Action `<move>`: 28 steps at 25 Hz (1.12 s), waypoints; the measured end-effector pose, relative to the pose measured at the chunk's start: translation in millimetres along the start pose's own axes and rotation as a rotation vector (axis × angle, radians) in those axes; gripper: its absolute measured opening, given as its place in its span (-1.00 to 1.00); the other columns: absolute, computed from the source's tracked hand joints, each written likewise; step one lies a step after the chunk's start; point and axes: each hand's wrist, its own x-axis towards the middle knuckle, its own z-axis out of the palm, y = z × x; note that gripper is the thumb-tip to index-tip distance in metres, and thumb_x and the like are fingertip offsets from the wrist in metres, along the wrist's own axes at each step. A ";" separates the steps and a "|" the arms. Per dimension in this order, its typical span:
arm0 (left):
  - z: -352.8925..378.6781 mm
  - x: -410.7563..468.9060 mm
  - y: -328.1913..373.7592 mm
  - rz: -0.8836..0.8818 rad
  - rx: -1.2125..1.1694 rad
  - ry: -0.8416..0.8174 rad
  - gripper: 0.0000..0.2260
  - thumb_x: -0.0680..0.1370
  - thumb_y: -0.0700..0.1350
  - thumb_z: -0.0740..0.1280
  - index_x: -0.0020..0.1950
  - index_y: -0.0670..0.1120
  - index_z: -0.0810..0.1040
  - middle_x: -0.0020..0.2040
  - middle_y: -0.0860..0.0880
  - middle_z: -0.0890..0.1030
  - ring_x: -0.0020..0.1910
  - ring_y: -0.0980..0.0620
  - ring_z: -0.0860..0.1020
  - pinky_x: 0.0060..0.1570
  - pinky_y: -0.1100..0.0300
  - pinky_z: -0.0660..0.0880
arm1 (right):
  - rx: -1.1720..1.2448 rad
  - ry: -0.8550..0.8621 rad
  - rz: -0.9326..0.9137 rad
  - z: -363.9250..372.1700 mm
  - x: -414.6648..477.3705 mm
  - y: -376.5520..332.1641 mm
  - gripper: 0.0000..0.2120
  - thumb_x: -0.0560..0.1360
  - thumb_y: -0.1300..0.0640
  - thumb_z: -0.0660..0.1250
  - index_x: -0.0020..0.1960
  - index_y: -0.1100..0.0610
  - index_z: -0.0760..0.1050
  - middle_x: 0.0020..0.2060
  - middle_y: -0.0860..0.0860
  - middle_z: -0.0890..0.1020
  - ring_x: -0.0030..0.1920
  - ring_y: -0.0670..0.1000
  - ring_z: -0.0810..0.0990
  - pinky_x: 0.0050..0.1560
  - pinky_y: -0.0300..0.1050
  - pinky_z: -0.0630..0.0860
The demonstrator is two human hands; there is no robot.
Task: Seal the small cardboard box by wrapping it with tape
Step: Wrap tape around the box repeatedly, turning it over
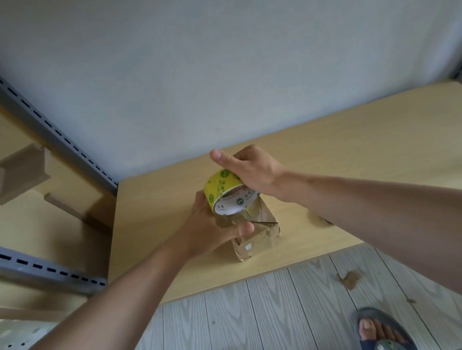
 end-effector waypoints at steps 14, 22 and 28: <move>14.1 10.1 -0.7 0.125 0.008 0.018 -0.05 0.21 0.39 0.51 0.52 0.26 0.22 0.36 0.05 0.30 0.35 0.09 0.38 0.37 0.17 0.36 | -0.186 -0.185 -0.061 -81.4 2.7 25.5 -0.55 0.47 -0.06 0.40 -0.49 0.08 0.34 -0.54 -0.06 0.30 -0.47 -0.03 0.27 -0.40 -0.13 0.19; 15.8 6.2 5.2 0.132 -0.024 0.028 -0.07 0.19 0.37 0.52 0.50 0.33 0.22 0.35 0.07 0.28 0.37 0.10 0.38 0.44 0.09 0.37 | -0.486 -0.062 0.057 -75.7 -5.3 77.7 -0.53 0.51 -0.03 0.39 -0.47 0.09 0.29 -0.54 -0.05 0.31 -0.51 -0.06 0.24 -0.43 -0.16 0.16; 11.6 6.7 15.9 0.112 0.076 -0.003 0.02 0.16 0.43 0.51 0.54 0.21 0.21 0.46 0.02 0.21 0.47 0.05 0.30 0.49 0.15 0.26 | -0.460 -0.139 0.073 -57.3 -5.4 86.3 -0.51 0.55 -0.03 0.35 -0.45 0.08 0.24 -0.51 -0.05 0.27 -0.50 -0.06 0.21 -0.44 -0.18 0.14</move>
